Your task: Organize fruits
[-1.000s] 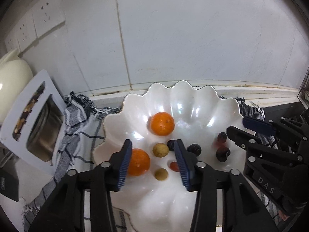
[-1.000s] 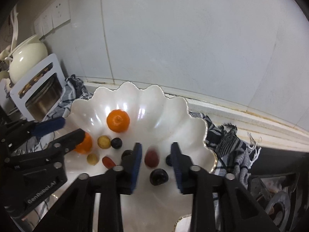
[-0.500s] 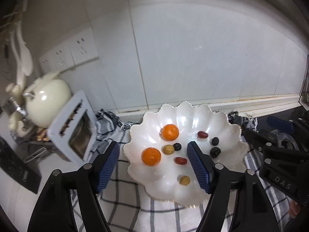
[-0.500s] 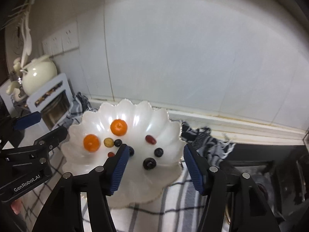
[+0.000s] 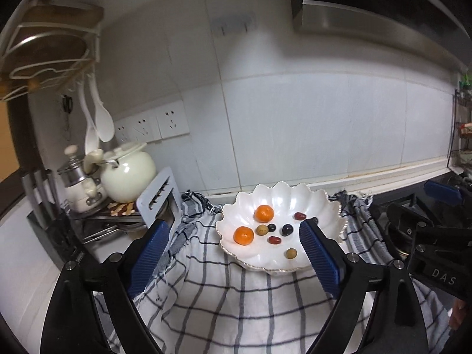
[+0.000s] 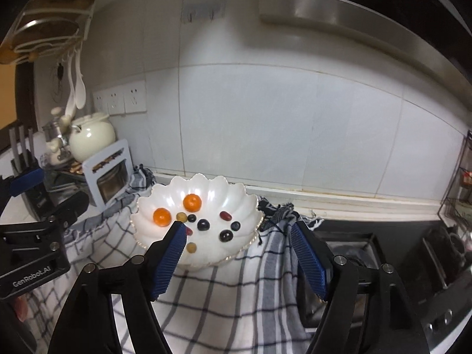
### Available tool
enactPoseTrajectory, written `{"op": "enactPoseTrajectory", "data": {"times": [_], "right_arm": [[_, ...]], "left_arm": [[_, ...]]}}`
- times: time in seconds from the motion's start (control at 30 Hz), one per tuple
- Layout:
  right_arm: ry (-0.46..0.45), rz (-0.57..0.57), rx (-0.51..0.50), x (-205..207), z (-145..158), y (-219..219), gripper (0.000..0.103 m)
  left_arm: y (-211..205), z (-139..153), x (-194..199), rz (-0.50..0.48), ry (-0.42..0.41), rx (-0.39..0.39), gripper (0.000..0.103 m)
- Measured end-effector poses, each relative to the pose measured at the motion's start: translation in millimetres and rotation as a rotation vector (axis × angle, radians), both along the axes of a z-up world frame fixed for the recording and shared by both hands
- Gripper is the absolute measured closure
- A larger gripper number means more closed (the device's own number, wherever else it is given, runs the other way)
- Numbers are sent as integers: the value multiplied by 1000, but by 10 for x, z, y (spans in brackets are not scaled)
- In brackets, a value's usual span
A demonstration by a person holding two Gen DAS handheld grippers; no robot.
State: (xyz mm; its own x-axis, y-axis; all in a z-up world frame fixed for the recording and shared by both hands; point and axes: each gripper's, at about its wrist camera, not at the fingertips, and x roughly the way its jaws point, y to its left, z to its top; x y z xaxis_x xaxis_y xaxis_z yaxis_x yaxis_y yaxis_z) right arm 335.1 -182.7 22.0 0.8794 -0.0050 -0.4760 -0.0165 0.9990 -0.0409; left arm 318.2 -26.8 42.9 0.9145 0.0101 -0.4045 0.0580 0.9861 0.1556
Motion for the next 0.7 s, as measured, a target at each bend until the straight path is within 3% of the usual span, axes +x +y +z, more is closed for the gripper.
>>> {"op": "enactPoseTrajectory", "data": {"times": [0.3, 0.7], "right_arm": [[-65, -13, -8, -786, 130, -65, 29], [-110, -28, -17, -1650, 198, -150, 29]], "left_arm": [[-14, 81, -815, -3, -51, -20, 10], [-45, 141, -1622, -13, -92, -33, 4]]}}
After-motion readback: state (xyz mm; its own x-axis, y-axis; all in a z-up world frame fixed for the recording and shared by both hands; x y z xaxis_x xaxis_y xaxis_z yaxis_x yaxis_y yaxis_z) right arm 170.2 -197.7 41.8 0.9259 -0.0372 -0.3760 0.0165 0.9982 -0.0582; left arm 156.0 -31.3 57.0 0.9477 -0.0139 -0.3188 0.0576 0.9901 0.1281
